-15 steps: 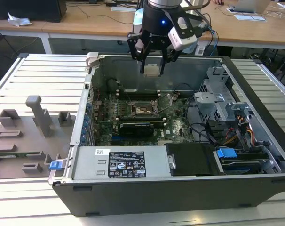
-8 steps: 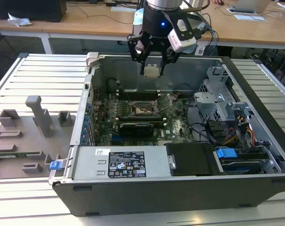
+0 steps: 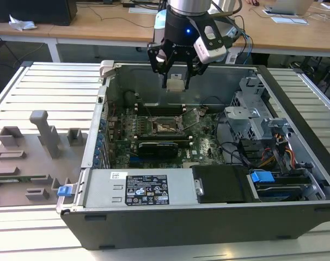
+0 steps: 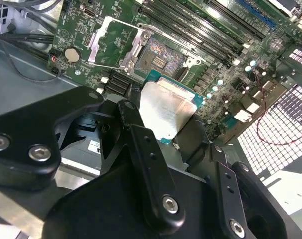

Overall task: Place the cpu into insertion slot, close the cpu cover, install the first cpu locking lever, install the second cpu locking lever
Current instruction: 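Place the cpu into insertion slot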

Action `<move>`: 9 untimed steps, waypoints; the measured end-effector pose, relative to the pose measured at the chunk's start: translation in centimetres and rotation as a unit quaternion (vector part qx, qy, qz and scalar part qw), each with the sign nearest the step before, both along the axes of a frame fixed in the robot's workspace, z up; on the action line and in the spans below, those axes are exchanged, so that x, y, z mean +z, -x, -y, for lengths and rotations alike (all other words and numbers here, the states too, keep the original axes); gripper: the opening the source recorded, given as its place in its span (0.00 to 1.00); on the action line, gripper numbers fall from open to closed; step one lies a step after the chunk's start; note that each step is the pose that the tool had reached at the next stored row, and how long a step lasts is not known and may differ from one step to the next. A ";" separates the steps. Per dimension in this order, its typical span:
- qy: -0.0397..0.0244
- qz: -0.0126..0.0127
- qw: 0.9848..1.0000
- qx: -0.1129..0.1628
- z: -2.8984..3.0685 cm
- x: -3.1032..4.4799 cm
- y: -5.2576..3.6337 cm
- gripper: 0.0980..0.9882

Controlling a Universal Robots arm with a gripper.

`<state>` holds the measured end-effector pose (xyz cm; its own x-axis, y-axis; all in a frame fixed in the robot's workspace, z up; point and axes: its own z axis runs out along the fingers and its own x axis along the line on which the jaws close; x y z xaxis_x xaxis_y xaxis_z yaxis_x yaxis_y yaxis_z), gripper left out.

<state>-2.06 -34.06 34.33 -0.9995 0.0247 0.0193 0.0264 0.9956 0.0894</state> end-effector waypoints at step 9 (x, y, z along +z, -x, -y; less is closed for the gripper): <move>0.000 0.000 1.000 0.000 0.00 -0.75 0.00 0.50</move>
<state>-2.06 -34.06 33.58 -0.9995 0.0247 0.0193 0.0264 0.9957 0.0894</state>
